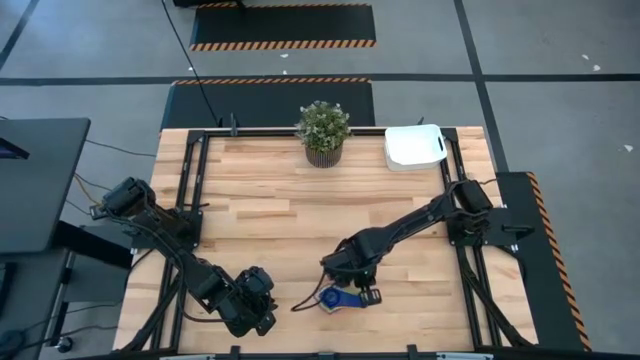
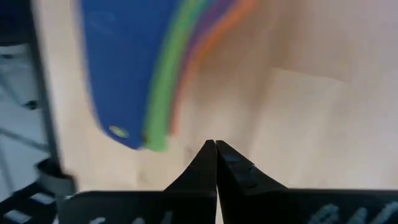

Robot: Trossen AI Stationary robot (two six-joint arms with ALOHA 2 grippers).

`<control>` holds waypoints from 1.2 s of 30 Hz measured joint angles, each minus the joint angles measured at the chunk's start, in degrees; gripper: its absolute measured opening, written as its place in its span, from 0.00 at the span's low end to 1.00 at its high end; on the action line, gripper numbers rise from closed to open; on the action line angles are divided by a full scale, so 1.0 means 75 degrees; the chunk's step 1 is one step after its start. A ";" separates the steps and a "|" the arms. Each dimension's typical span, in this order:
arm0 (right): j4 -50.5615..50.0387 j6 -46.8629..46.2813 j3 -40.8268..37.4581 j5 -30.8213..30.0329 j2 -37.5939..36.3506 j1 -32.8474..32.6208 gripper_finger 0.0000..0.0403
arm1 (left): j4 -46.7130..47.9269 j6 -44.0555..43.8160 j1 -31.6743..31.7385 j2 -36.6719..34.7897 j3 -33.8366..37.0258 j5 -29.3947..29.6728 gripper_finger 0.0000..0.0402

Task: Nest measuring cups in basket
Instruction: Stack the dark blue measuring cup on top of the green measuring cup, then put the stacked measuring cups into the white bin

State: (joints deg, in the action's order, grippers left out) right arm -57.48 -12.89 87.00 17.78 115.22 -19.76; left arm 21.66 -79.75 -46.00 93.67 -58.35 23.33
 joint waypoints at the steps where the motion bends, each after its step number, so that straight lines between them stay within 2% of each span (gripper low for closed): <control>1: -0.0243 0.0001 0.0127 -0.0168 0.0000 0.0007 0.00 | -0.0001 0.0000 0.0003 0.0000 0.0000 -0.0003 0.24; 6: -0.1513 0.0132 0.0984 -0.0631 -0.0009 0.0001 0.00 | 0.0002 0.0000 0.0003 0.0000 0.0000 -0.0064 0.24; 12: -0.1994 -0.0045 0.2061 -0.0492 -0.0023 -0.0019 0.00 | 0.0008 0.0178 0.0003 0.0000 0.0000 -0.0088 0.24; 15: -0.1954 -0.0395 0.2288 -0.0162 -0.0023 -0.0027 0.03 | 0.0008 0.0187 0.0003 0.0000 0.0000 -0.0090 0.24; 18: -0.1902 -0.0717 0.2316 -0.0187 -0.0023 -0.0025 0.08 | 0.0008 0.0290 0.0003 0.0000 0.0000 -0.0090 0.24; 26: -0.1862 -0.0725 0.2316 -0.0073 -0.0023 -0.0103 0.22 | 0.0136 0.0783 0.0003 0.0000 0.0000 -0.0090 0.24; 32: -0.1002 -0.0866 0.2316 -0.0076 -0.0023 -0.0171 0.34 | 0.0889 0.0576 0.0003 0.0000 0.0000 0.0163 0.24; 36: -0.0334 -0.0868 0.2316 0.0038 -0.0023 -0.0163 0.36 | 0.1198 0.1017 0.0003 0.0000 0.0000 -0.0048 0.24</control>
State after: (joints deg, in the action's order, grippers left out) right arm -59.98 -19.40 104.38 18.06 115.04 -20.98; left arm 30.64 -72.12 -45.98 93.67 -58.35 22.97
